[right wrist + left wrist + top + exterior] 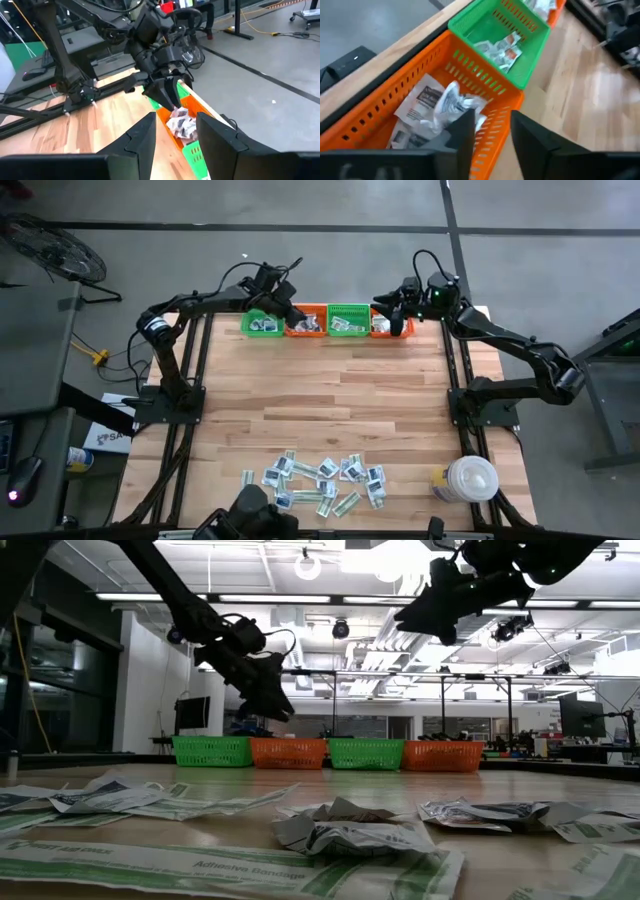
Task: Pick & Place First Aid Supplies
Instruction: Put the gray towelette pack in the left orange bin
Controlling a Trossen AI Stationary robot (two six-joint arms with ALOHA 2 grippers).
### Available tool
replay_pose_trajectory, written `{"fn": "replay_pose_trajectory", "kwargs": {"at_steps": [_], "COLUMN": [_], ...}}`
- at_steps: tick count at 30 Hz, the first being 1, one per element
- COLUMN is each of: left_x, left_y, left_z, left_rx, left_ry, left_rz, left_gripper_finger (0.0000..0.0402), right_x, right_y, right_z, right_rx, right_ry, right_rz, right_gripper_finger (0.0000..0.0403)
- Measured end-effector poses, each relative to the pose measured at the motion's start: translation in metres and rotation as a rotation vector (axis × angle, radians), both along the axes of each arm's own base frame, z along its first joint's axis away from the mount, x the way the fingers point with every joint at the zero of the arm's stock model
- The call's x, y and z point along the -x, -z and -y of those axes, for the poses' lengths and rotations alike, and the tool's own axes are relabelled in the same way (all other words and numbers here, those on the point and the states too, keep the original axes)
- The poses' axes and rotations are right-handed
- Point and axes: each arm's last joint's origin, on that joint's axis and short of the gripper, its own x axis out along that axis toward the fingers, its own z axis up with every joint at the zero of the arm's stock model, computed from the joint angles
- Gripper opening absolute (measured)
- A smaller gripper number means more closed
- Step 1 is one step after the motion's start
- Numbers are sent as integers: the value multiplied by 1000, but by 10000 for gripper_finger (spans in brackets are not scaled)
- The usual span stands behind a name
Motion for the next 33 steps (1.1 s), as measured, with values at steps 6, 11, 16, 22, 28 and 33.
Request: {"fn": "replay_pose_trajectory", "kwargs": {"at_steps": [6,11,16,22,28,33], "left_x": [4,-1,-12,-7,11,22], "left_y": [-10,-31,-60,-89,-121,-141], "left_z": [-8,-10,-6,1,19,30], "left_rx": [-15,-124,-255,-279,-410,-489], "left_ry": [72,215,338,387,377,395], "left_rz": [47,46,9,-26,-65,-49], "left_gripper_finger": [177,181,181,181,182,182], "right_x": [0,-4,-14,-22,-33,-34], "right_y": [-2,0,-12,-32,-39,-32], "right_z": [0,2,8,14,15,15], "right_rx": [23,-2,5,-5,34,17], "right_ry": [-3,-22,-61,-68,-28,-21], "right_rz": [13,9,19,-67,-209,-202], "right_gripper_finger": [133,133,133,133,133,133]}}
